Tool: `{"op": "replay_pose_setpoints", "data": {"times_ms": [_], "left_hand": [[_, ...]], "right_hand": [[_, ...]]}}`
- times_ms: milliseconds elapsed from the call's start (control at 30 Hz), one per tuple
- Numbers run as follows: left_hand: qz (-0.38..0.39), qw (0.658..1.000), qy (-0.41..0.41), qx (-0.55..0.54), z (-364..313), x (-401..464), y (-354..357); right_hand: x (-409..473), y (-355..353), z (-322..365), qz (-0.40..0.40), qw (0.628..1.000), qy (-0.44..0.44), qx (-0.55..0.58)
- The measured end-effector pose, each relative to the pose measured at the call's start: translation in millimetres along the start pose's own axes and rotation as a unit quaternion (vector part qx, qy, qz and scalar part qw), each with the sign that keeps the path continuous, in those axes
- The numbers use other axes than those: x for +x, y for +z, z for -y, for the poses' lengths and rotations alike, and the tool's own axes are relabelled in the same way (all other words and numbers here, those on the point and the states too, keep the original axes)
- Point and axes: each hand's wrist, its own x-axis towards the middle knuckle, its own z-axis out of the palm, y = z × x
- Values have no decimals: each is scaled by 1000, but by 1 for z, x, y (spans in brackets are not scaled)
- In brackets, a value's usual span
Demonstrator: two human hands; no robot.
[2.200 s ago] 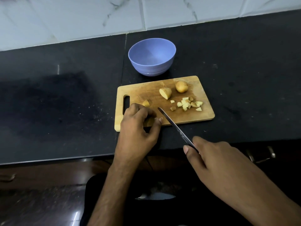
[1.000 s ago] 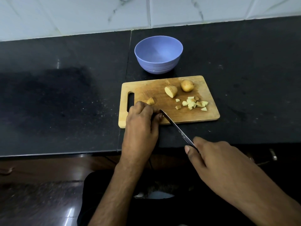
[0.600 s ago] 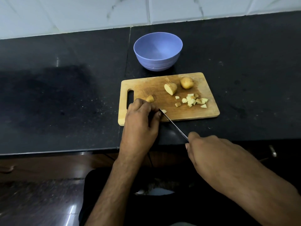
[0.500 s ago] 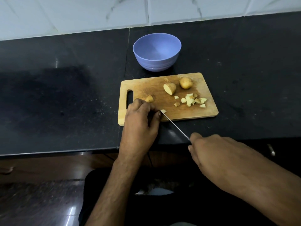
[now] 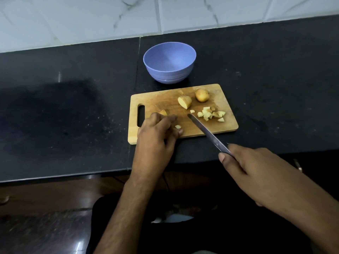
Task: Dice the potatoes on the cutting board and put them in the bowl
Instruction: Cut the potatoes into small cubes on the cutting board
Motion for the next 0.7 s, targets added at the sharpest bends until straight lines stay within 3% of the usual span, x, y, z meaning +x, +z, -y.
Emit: {"op": "replay_pose_setpoints", "data": {"times_ms": [300, 433, 567, 700], "left_hand": [[19, 998, -2, 68, -23, 0, 11], [30, 999, 21, 15, -29, 2, 17], [16, 996, 87, -6, -51, 19, 30], [55, 983, 144, 96, -61, 44, 46]], "right_hand": [[4, -5, -19, -45, 998, 30, 1], [2, -6, -27, -63, 997, 47, 20], [2, -11, -38, -94, 992, 60, 65], [1, -18, -47, -117, 987, 72, 80]]}}
